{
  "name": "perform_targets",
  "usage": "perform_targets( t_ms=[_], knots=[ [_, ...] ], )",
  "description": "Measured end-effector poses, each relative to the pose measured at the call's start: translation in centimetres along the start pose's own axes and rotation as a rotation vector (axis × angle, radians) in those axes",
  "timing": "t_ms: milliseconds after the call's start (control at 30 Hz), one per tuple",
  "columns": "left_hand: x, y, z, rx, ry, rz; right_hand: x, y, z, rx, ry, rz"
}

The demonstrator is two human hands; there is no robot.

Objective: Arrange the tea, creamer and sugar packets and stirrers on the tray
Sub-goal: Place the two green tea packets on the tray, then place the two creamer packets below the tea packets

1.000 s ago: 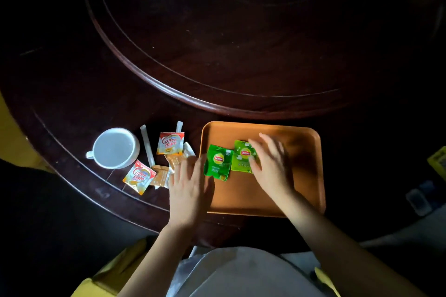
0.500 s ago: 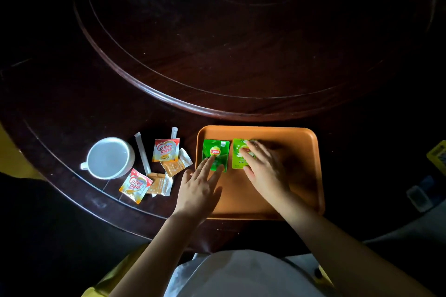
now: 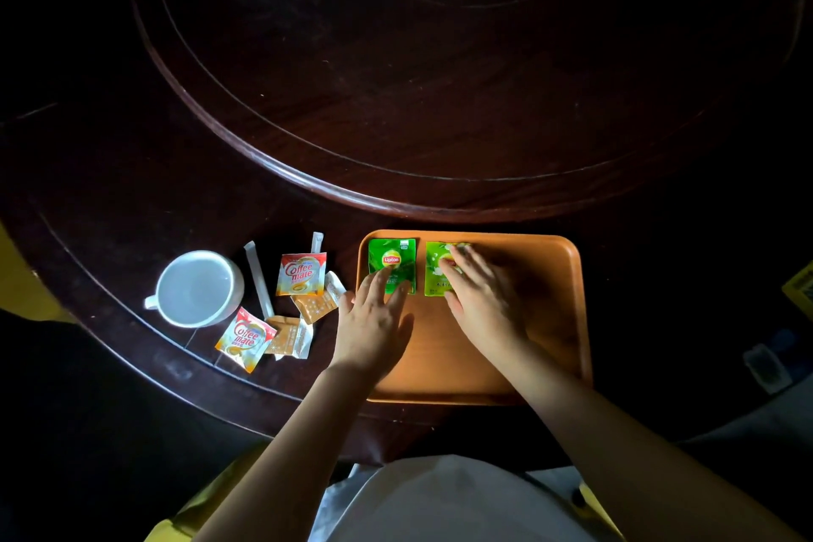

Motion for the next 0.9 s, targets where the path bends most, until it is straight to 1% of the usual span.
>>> perform_targets(
  t_ms=[300,400,500,600,667,733,900],
  knots=[
    [-0.1,-0.2,0.3,0.004,0.005,0.018,-0.1,-0.3,-0.1,0.025,-0.016,-0.002],
    [0.0,0.0,0.8,-0.079,0.055,0.002,-0.1,0.0,-0.2,0.006,-0.051,0.005],
    [0.6,1.1,1.6,-0.182,0.191,-0.006,0.1,0.2,0.3,-0.055,-0.08,0.007],
    [2.7,3.0,2.2,-0.28,0.329,0.019,1.5,0.2,0.9,-0.103,-0.071,0.064],
    [4.8,4.7,2.3,-0.338,0.346,0.075,3.2,-0.2,0.9,-0.101,-0.07,0.127],
    [7.1,6.2,2.3,-0.392,0.323,0.178,5.3,-1.2,0.8,-0.088,-0.074,0.199],
    [12.9,8.9,1.9,-0.419,0.241,0.466,11.2,-4.6,0.4,-0.02,-0.086,0.365]
  ],
)
Point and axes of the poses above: each hand's wrist, its own y-axis away from the middle knuckle, its own z-axis out of the back of the hand, x = y × z, the point moved 4 cm from there along -y, towards the middle knuckle, and after that the axes turned 4 degrees about z, right-handed, at the moved point
